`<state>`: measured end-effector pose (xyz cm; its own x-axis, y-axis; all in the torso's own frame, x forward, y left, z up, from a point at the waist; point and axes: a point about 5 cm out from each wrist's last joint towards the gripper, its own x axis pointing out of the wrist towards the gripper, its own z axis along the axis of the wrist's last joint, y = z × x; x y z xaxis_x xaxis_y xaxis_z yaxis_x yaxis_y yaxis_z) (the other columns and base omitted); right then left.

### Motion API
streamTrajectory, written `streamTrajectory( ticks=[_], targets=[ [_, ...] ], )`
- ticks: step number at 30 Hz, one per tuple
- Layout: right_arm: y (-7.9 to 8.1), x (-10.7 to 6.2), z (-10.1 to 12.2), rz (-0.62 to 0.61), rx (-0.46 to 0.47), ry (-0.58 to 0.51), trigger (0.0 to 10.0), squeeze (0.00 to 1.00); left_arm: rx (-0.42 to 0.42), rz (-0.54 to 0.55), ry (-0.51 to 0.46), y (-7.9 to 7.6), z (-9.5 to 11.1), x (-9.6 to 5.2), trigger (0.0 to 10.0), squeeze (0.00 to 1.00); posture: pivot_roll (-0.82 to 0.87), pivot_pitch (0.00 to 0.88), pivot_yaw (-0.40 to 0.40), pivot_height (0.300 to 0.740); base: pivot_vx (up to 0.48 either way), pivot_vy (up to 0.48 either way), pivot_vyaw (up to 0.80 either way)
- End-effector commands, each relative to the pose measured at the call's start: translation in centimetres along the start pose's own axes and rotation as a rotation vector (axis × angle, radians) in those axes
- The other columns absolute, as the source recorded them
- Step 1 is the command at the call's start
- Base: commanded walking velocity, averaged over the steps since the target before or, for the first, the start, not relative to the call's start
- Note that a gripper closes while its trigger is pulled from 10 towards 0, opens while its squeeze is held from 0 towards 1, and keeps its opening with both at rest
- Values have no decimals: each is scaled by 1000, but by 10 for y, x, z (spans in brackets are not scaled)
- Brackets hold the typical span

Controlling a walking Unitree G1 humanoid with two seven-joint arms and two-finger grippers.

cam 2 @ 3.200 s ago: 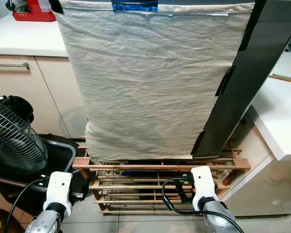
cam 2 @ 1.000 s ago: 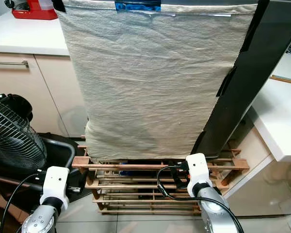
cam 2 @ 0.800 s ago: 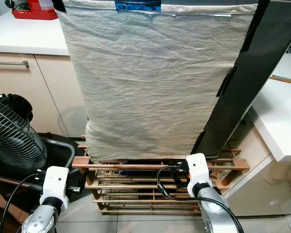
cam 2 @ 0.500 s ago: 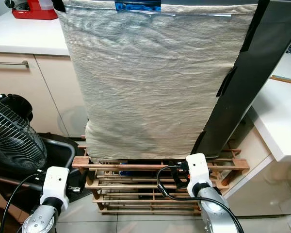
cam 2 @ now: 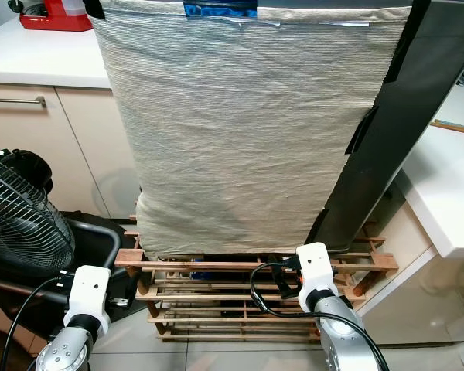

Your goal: Clothes washing

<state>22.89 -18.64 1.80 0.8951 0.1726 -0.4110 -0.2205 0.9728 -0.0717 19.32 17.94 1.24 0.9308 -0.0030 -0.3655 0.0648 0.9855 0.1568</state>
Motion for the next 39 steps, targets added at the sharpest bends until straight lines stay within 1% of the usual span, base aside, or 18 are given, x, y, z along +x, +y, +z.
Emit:
streamTrajectory(
  ticks=[1,9,14,23,32,39],
  targets=[
    [0,2,0,4,-16,1,10000,0,5,6,0,1,-1,1,10000,0,38,0,-11,740,0,0,0],
    [2,3,0,13,-16,1,10000,0,8,18,3,4,-3,-2,10000,0,41,0,-13,740,0,0,0],
    [0,2,0,8,-16,1,10000,0,8,12,0,1,-2,-2,10000,0,37,0,-11,740,0,0,0],
    [-1,1,0,4,-15,0,10000,0,6,7,0,0,-2,-2,10000,0,31,0,-9,740,0,0,0],
    [-1,2,1,0,-16,-4,10000,0,4,-5,-6,-1,1,3,10000,0,25,0,-5,740,0,0,0],
    [-1,2,1,3,-20,-4,10000,0,4,-5,-8,-2,0,3,10000,0,25,0,-8,740,0,0,0]
  ],
)
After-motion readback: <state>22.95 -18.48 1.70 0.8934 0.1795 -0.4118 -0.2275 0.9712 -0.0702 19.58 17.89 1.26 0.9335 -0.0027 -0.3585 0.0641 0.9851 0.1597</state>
